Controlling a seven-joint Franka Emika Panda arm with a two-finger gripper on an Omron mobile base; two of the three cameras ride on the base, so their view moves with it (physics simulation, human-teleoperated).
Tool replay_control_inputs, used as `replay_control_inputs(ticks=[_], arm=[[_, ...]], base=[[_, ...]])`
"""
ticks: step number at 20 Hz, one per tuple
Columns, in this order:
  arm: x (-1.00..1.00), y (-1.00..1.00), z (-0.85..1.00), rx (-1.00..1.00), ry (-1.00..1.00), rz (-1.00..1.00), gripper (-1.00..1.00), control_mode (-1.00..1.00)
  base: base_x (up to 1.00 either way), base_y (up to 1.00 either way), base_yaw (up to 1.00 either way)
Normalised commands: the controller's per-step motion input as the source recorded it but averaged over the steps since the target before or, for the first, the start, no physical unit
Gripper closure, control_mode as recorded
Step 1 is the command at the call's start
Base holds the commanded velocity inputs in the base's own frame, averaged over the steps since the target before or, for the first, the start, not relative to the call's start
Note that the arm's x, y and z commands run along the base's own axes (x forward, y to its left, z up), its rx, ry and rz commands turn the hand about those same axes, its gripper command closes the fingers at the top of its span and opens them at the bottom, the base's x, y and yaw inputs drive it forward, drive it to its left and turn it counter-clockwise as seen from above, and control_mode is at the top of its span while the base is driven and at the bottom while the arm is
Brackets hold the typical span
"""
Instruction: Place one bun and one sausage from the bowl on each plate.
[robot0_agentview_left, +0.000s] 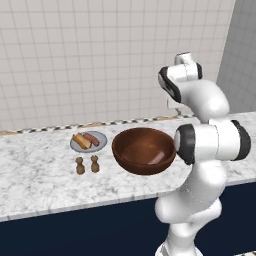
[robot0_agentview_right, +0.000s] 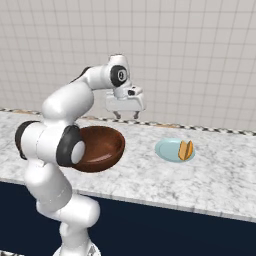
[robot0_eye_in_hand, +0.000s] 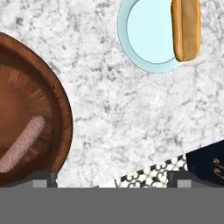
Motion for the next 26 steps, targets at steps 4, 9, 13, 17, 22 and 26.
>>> replay_control_inputs(ticks=[4, 9, 13, 17, 22, 26], arm=[[-0.97, 1.0, -0.05, 0.01, -0.04, -0.15, -1.0, -1.0], [-0.29, 1.0, -0.46, -0.07, 0.11, -0.19, -1.0, -1.0], [0.25, 0.73, -0.79, 0.0, 0.15, -0.14, -1.0, -1.0], [0.36, 0.07, -0.69, 0.0, 0.05, -0.02, -1.0, -1.0], [0.03, 0.0, -0.64, 0.0, -0.02, 0.02, -1.0, -1.0], [0.0, 0.0, -0.7, 0.0, -0.03, 0.05, -1.0, -1.0]], base=[[0.0, 0.0, 0.0], [0.0, 0.0, 0.0], [0.0, 0.0, 0.0], [0.0, 0.0, 0.0], [0.0, 0.0, 0.0], [0.0, 0.0, 0.0]])
